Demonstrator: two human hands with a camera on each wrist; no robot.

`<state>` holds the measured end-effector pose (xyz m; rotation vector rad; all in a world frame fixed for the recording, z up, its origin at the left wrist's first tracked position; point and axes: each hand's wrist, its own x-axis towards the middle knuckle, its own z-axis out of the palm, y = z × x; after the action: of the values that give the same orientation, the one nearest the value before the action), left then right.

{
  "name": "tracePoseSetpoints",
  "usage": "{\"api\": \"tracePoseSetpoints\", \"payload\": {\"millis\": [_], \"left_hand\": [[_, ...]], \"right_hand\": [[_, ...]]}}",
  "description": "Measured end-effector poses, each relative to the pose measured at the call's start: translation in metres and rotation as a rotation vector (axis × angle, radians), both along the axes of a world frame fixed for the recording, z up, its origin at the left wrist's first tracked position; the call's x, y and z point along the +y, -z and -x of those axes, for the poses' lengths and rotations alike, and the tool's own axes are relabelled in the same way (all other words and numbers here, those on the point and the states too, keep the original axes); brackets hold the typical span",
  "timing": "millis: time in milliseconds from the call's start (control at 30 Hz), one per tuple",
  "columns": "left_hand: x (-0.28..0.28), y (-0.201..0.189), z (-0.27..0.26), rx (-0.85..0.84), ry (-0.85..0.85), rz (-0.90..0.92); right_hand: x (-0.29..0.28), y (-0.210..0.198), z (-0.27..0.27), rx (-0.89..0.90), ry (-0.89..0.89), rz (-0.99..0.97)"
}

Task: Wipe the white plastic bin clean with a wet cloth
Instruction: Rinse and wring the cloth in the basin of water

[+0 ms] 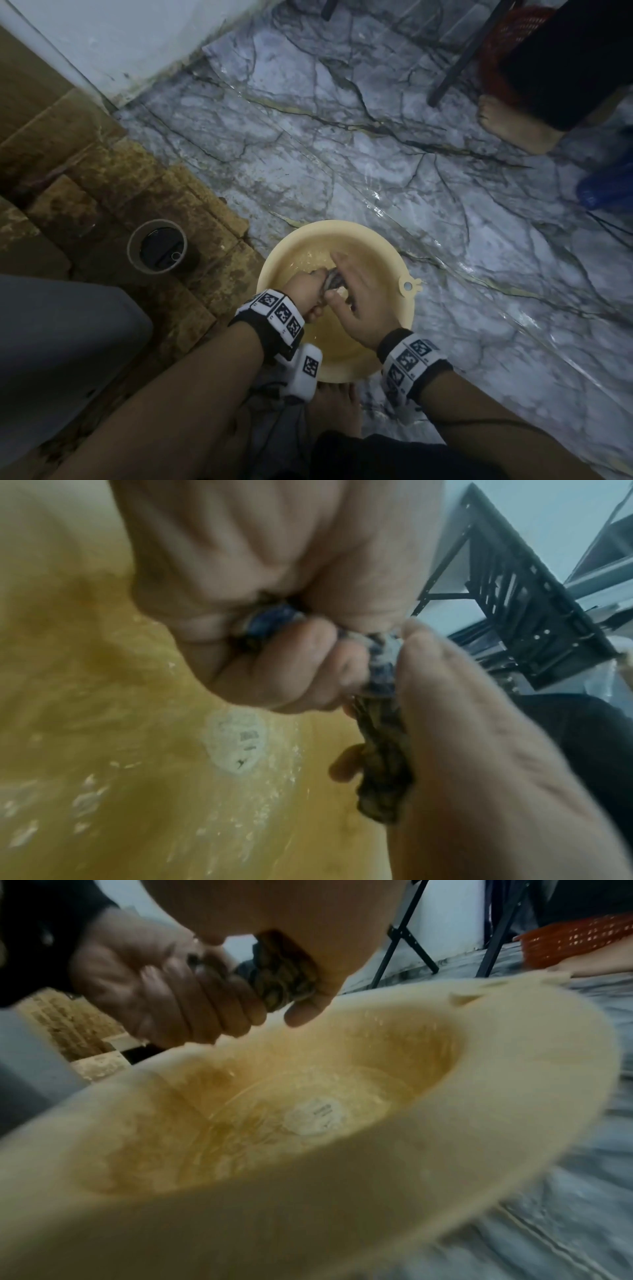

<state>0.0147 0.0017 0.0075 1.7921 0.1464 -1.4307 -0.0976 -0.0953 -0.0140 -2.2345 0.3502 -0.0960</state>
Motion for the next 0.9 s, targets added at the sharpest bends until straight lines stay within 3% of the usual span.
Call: {"api": "tracePoseSetpoints", "payload": {"millis": [133, 233, 300, 533, 900], "left_hand": [[0.000, -0.007, 0.005, 0.003, 0.107, 0.047], [0.000, -0.005, 0.013, -0.240, 0.303, 0.017], [0.000, -0.005, 0.018, -0.264, 0.276, 0.071], [0.003, 0.002, 0.012, -0.622, 0.498, 0.036], [0.005, 0.003, 0.007, -0.939, 0.747, -0.005]], "right_hand": [[-0.001, 0.002, -0.006, -0.015, 0.021, 0.077], [-0.006, -0.008, -0.016, 0.068, 0.068, 0.031], [-0.009, -0.014, -0.020, 0.152, 0.085, 0.004], [-0.005, -0.019, -0.034, 0.327, 0.288, -0.306], [-0.006, -0.026, -0.036, 0.586, 0.460, -0.642]]}}
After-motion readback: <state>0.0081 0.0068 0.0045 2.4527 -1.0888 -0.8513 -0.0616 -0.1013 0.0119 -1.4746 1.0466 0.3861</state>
